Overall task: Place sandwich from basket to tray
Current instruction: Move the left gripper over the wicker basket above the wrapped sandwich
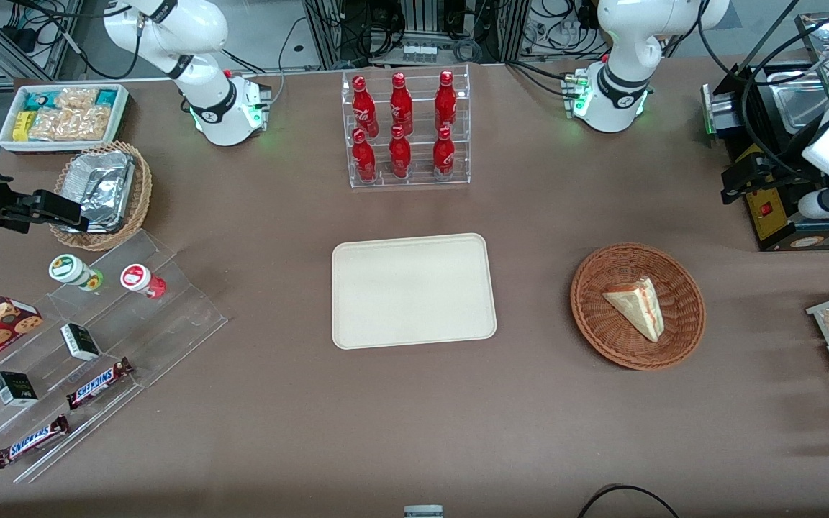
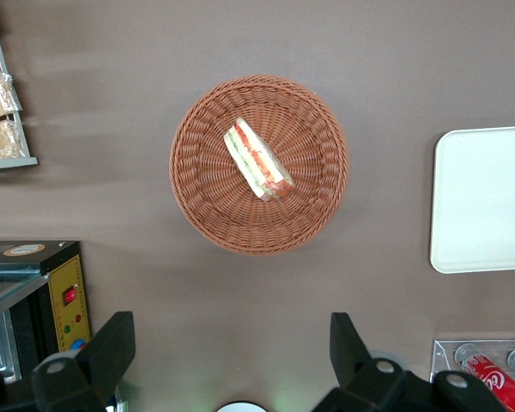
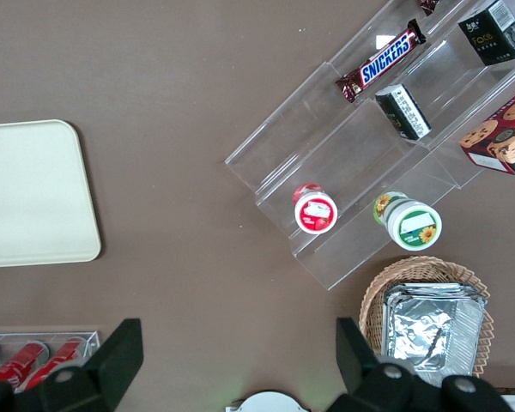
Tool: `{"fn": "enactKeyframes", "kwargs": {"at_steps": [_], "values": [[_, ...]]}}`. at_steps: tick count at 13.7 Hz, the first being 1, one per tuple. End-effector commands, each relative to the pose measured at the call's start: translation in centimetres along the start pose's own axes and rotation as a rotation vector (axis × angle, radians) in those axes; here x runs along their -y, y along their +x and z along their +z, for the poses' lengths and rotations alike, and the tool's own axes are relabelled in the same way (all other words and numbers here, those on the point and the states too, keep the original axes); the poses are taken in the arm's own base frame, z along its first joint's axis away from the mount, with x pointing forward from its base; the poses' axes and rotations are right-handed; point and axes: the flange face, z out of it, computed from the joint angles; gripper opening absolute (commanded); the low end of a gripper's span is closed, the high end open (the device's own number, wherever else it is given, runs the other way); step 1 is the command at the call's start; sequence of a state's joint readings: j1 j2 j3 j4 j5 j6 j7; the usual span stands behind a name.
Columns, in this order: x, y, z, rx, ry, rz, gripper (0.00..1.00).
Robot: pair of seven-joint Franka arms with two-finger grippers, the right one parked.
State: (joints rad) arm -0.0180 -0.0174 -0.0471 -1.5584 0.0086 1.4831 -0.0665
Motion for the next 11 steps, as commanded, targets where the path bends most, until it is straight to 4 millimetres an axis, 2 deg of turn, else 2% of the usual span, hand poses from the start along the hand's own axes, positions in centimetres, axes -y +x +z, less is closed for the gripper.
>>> {"fn": "enactKeyframes", "kwargs": {"at_steps": [1,3,5,8,11], "values": [[0.1,0.1,0.6,0.021,0.018,0.012,1.00],[0.1,0.2,1.0,0.025,0.020,0.011,1.00],[0.1,0.7,2.8,0.017,0.025,0.012,1.00],[0.0,0.6,7.8,-0.006,0.024,0.000,1.00],[0.1,-0.3,13.1,-0.066,0.017,-0.045,1.00]]}}
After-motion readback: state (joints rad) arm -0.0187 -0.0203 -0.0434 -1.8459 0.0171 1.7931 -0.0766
